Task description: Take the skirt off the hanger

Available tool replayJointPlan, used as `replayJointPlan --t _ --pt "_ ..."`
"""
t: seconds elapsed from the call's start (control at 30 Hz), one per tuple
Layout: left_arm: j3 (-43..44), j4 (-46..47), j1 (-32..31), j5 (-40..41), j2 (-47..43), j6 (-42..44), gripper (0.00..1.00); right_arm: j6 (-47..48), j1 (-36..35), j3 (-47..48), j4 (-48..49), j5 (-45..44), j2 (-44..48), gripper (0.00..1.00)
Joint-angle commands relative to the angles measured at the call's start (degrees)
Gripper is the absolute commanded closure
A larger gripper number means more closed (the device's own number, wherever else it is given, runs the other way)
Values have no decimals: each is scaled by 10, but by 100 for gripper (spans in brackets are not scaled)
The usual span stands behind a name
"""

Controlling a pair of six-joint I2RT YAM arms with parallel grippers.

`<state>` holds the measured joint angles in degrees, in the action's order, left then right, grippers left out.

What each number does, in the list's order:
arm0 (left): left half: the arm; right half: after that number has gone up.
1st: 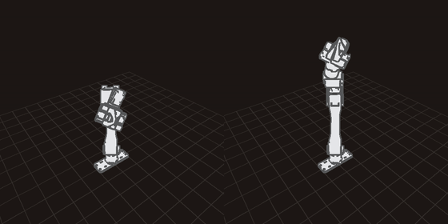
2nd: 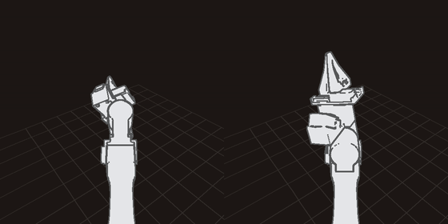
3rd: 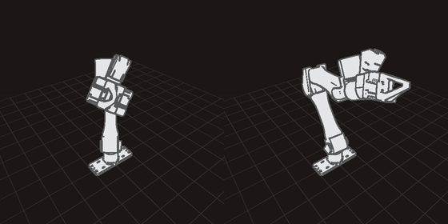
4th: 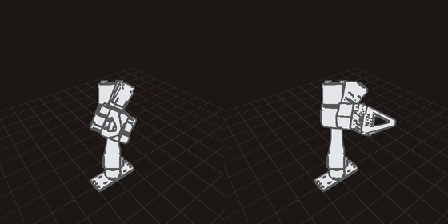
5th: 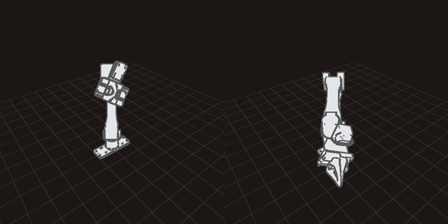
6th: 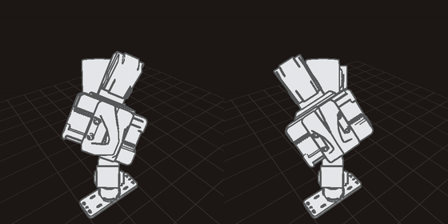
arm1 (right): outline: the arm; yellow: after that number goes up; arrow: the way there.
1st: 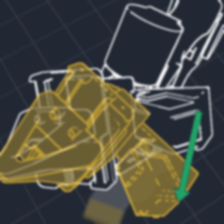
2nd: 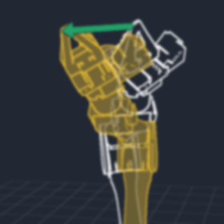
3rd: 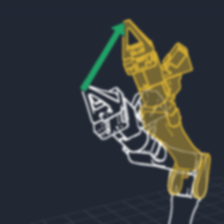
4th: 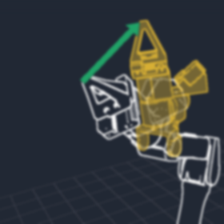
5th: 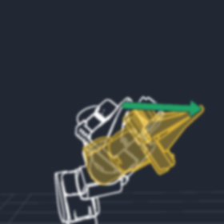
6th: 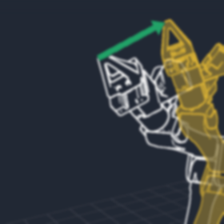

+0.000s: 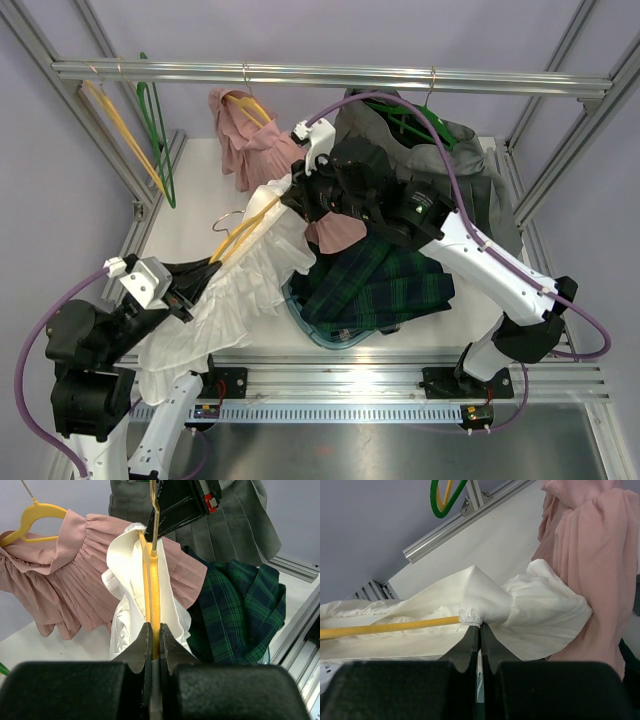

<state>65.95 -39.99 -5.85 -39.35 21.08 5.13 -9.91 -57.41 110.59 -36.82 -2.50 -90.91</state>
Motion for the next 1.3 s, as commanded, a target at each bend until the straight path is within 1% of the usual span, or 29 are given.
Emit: replayJointPlan --t 0.0,0.03,0.17,0.2,0.27,0.3,0.37,0.47,0.53,0.67,0.77,0.9,1.1,1.17,1.27 --pt "20 44 -1 -72 -12 17 100 25 19 -4 25 -37 0 97" --pt "21 40 -2 -77 -15 25 100 25 25 -4 25 -33 1 100" --pt "33 7 -2 -83 -11 52 100 46 73 -2 18 3 3 100" --pt "41 -11 -2 -83 -10 58 100 52 100 -2 14 40 4 100" --pt "48 -32 -2 -83 -8 76 100 73 131 10 -4 76 3 100" --pt "57 -53 -2 -85 -2 82 100 84 158 13 -7 102 4 100" --pt "67 -87 -2 -88 6 102 100 116 188 11 -8 118 7 100" --pt "84 -114 -2 -93 19 122 100 136 242 0 -12 133 14 100" --pt "94 -120 -3 -98 23 128 100 147 276 -30 -7 139 24 100" --pt "115 -120 -7 -114 31 124 100 169 320 -98 32 137 45 100" --pt "128 -115 -14 -116 33 116 100 169 351 -135 47 149 50 100" --pt "132 -106 -25 -89 32 110 100 168 357 -174 59 174 63 100" --pt "124 -62 -50 -53 20 89 100 162 378 -188 67 197 58 100" --pt "131 -48 -67 -42 19 80 100 157 390 -191 70 201 52 100" --pt "146 -66 -90 -1 19 86 100 157 407 -194 74 224 45 100"
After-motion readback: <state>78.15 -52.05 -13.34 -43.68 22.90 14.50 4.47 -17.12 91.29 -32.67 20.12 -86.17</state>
